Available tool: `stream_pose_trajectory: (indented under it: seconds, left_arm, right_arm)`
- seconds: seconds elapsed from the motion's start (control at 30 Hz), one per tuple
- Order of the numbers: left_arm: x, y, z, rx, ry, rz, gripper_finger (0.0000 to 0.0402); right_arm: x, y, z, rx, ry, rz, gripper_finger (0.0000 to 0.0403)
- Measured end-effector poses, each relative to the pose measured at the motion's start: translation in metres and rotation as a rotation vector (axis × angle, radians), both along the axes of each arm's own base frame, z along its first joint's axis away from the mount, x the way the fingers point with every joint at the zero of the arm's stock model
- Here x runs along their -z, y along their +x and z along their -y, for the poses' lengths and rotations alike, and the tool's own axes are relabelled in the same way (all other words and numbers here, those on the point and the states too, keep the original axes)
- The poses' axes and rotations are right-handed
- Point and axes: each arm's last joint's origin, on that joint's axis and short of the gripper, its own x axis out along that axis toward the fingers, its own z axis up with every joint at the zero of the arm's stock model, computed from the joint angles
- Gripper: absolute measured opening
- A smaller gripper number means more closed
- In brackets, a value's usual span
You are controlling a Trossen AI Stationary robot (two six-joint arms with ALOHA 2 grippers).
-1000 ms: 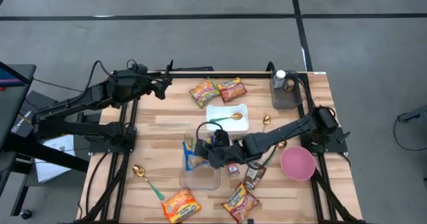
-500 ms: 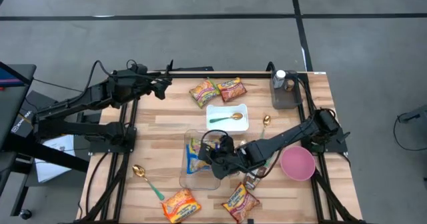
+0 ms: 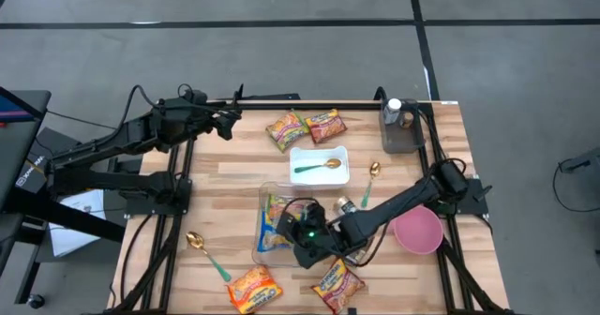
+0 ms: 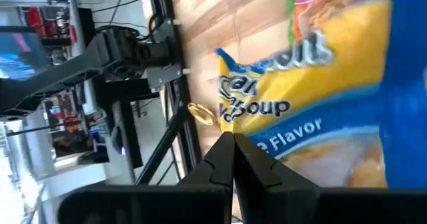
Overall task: Pick & Place Food Item
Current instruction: Put the blue noodle pack into the transparent bin
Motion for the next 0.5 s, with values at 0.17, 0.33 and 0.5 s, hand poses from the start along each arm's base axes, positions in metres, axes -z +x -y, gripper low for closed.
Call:
stream_pose_trajectory:
  seconds: [0.17,0.33,0.5]
  left_arm:
    - [0.0007,-0.0005,0.0002,0.001,-0.003,-0.009,0.0328]
    - [0.0014,-0.0007,0.0003,0.002,-0.005,-0.016,0.0328]
    - [0.0014,-0.0007,0.0003,0.002,-0.005,-0.015,0.0328]
  right_arm:
    - [-0.0002,-0.0025,0.0008,0.006,-0.002,-0.019,0.0000]
    - [0.0006,-0.0027,0.0005,-0.004,0.008,-0.029,0.0000]
    - [0.0023,-0.0042,0.0008,-0.014,0.008,-0.055,0.0000]
